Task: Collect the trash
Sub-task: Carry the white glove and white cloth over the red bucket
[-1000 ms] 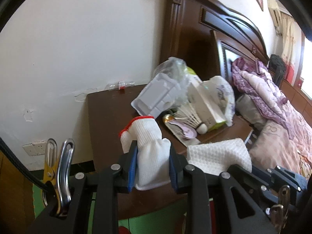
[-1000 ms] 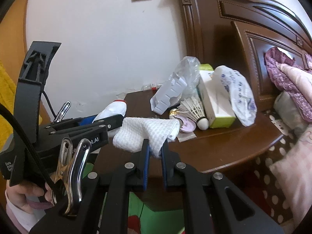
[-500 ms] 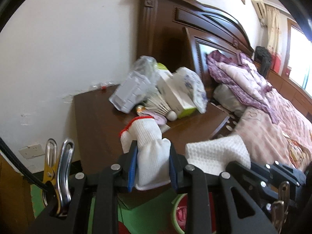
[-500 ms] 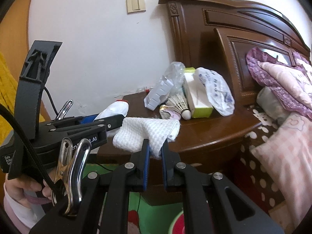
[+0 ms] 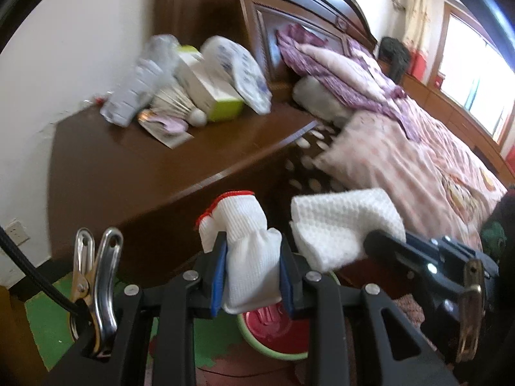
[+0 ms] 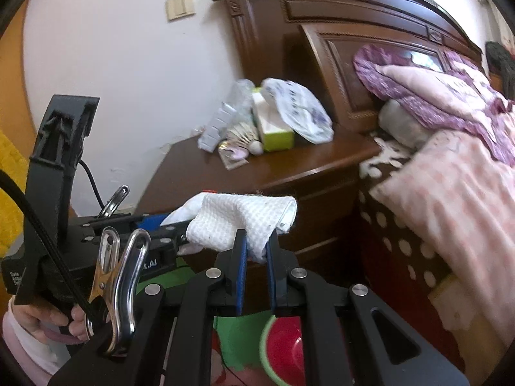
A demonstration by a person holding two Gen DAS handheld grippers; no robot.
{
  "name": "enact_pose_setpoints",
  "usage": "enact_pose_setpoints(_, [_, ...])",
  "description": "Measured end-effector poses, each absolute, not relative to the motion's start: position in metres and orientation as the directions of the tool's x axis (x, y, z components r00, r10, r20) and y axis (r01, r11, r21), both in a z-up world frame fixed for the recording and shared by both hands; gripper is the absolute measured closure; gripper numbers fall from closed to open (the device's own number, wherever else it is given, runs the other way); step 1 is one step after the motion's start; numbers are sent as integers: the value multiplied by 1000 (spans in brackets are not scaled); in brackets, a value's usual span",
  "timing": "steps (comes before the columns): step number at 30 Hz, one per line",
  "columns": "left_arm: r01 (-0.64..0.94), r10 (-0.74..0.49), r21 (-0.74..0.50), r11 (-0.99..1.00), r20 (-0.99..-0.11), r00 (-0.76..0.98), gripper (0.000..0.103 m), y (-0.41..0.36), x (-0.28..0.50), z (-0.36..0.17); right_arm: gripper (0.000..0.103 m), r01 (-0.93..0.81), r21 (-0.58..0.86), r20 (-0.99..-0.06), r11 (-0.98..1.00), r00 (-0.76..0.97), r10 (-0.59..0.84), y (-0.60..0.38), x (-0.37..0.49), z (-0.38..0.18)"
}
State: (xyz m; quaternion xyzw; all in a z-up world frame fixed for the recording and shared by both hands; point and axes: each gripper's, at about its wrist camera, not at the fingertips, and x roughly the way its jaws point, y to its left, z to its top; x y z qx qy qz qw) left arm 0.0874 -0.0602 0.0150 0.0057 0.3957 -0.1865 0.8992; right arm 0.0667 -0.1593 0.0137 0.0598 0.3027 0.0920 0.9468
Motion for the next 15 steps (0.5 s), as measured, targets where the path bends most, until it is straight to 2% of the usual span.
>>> enact_pose_setpoints(7, [399, -348, -125, 908, -754, 557, 74, -92, 77, -16, 91, -75, 177, -589, 981, 791, 167, -184, 56, -8])
enact_pose_setpoints(15, [434, -328, -101, 895, -808, 489, 74, -125, 75, -62, 91, -2, 180, -660, 984, 742, 122, -207, 56, -50])
